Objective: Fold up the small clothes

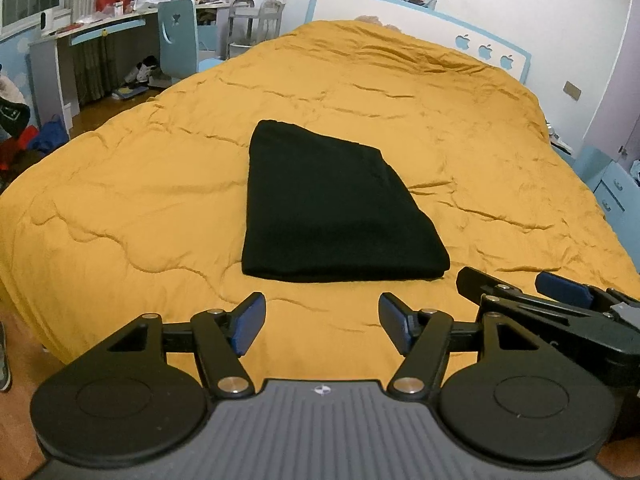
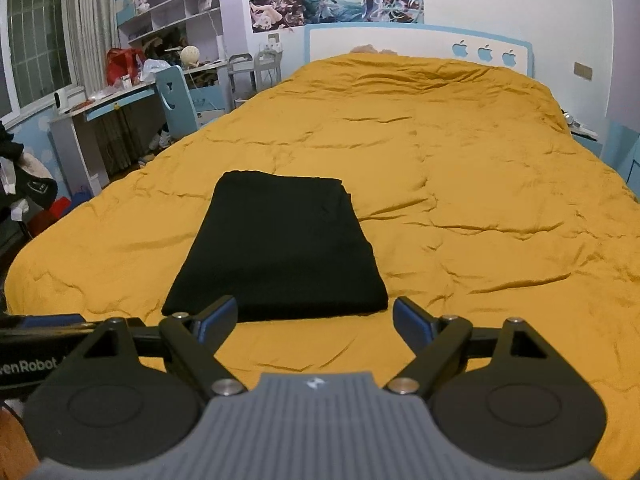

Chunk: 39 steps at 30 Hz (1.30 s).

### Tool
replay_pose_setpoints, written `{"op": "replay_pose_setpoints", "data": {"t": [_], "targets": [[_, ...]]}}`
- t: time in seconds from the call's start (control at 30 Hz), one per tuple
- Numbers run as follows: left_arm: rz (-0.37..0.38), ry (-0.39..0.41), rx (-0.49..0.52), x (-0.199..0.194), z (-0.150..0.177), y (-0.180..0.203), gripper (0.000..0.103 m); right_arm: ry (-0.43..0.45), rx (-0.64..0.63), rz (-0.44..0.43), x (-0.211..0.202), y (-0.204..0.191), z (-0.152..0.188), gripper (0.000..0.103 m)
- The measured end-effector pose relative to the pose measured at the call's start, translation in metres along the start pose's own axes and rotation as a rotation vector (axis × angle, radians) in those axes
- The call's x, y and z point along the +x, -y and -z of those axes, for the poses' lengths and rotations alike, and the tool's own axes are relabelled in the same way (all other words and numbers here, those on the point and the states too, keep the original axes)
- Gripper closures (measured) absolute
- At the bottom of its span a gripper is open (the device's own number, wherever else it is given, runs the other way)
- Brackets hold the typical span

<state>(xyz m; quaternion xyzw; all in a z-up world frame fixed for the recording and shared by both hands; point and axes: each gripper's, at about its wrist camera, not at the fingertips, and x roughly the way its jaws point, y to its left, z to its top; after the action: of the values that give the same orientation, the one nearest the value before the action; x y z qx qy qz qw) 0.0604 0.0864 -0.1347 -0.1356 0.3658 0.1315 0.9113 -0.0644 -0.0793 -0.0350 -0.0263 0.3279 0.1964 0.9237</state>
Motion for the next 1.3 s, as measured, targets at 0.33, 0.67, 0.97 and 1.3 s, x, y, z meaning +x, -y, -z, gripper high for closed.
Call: {"op": "replay_pose_setpoints", "data": {"t": [0.33,0.67,0.97,1.3], "targets": [[-0.013,-0.018,-0.009,0.003,0.003,0.0,0.027,-0.022,-0.02,0.008,0.004,-0.002,-0.002,0.022],[-0.03,-0.043,-0.019,0.004,0.004,-0.003,0.027,-0.034,-0.035,0.005,0.008,-0.006,-0.002,0.022],[-0.034,-0.038,-0.016,0.003,0.003,-0.002,0.027,-0.037,-0.05,0.014,0.01,-0.01,-0.001,0.022],[-0.035,-0.042,-0.016,0.003,0.003,-0.007,0.027,-0.042,-0.052,0.018,0.011,-0.012,0.0,0.022]]}}
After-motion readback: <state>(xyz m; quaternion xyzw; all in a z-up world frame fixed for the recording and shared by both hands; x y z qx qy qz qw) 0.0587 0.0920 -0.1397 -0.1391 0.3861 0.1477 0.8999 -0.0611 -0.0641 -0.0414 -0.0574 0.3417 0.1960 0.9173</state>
